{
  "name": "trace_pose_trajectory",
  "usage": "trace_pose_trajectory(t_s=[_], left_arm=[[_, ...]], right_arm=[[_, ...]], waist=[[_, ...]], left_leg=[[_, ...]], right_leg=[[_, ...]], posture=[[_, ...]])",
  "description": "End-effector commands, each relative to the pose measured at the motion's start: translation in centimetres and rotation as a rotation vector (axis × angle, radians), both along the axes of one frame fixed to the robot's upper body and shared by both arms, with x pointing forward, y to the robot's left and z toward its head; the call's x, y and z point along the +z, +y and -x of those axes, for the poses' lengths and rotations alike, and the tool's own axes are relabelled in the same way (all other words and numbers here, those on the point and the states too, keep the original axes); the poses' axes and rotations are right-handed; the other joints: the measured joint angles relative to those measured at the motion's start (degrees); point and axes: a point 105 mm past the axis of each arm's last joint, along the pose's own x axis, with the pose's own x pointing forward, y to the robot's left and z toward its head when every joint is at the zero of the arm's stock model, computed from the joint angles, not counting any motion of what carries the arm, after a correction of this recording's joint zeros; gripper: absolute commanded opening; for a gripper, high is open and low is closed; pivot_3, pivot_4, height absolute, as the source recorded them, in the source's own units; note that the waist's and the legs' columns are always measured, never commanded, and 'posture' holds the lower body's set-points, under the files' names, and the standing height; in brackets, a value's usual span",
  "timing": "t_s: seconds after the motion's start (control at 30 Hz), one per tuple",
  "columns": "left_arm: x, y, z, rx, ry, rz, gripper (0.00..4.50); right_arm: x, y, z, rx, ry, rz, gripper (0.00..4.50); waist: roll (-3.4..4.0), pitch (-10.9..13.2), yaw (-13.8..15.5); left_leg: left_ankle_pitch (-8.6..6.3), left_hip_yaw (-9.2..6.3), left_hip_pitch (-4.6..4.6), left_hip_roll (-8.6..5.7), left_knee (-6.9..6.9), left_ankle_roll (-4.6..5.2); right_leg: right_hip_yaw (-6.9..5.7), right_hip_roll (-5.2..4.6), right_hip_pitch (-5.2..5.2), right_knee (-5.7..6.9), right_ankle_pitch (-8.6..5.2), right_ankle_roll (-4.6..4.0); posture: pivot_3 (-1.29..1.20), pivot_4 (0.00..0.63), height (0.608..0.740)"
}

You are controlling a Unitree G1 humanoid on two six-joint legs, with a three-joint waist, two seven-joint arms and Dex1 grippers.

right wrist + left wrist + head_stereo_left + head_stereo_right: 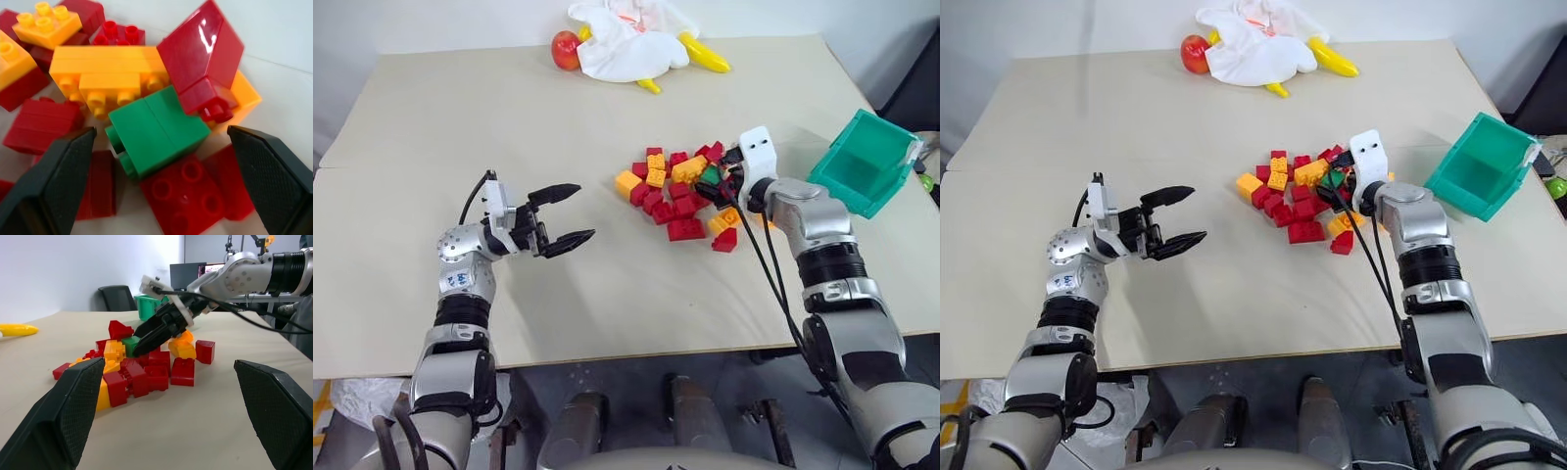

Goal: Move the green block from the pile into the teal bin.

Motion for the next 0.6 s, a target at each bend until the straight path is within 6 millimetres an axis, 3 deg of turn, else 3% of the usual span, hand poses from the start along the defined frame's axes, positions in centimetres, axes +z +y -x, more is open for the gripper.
trace_pose_trajectory(t_s=[0.03,0.1,0.3,0.33,0.6], left_arm=[[0.9,0.7,0.2,0.025,-0.039,0.009,4.50],[0.9,0.8,0.3,0.029,-0.039,0.008,4.50],[1.0,0.6,0.1,0.031,-0.034,0.009,4.50],[1.0,0.6,0.1,0.030,-0.034,0.009,4.50],[0.8,-0.8,-0.3,-0.010,-0.007,-0.006,4.50]], right_arm=[[0.6,1.7,-0.1,0.070,0.030,-0.016,4.48],[1.1,2.5,0.0,0.108,0.023,-0.032,4.48],[2.6,3.4,0.8,0.172,-0.020,-0.058,2.54],[2.7,3.4,0.9,0.171,-0.025,-0.056,2.40],[5.9,2.3,4.5,0.212,-0.122,-0.044,2.40]], waist=[[0.02,0.0,-0.3],[0.02,0.0,-0.4],[0.03,0.0,-0.3],[0.03,0.0,-0.2],[0.03,0.0,0.3]], left_leg=[[0.00,0.00,0.00,0.01,0.00,-0.01],[0.00,0.01,0.02,0.03,0.00,-0.02],[0.00,0.00,0.00,0.00,0.02,-0.02],[0.00,0.00,0.00,0.00,0.02,-0.02],[-0.01,0.00,-0.05,-0.02,0.03,-0.02]], right_leg=[[0.00,0.01,0.00,0.00,0.00,0.00],[0.01,0.03,-0.01,0.03,0.00,0.00],[0.02,0.00,-0.02,0.04,0.00,0.00],[0.02,0.00,-0.02,0.04,0.00,0.00],[0.01,-0.02,-0.04,0.02,0.00,0.00]], posture=[[0.00,0.150,0.740],[0.00,0.150,0.740],[0.00,0.150,0.740],[0.00,0.150,0.740],[0.00,0.150,0.740]])
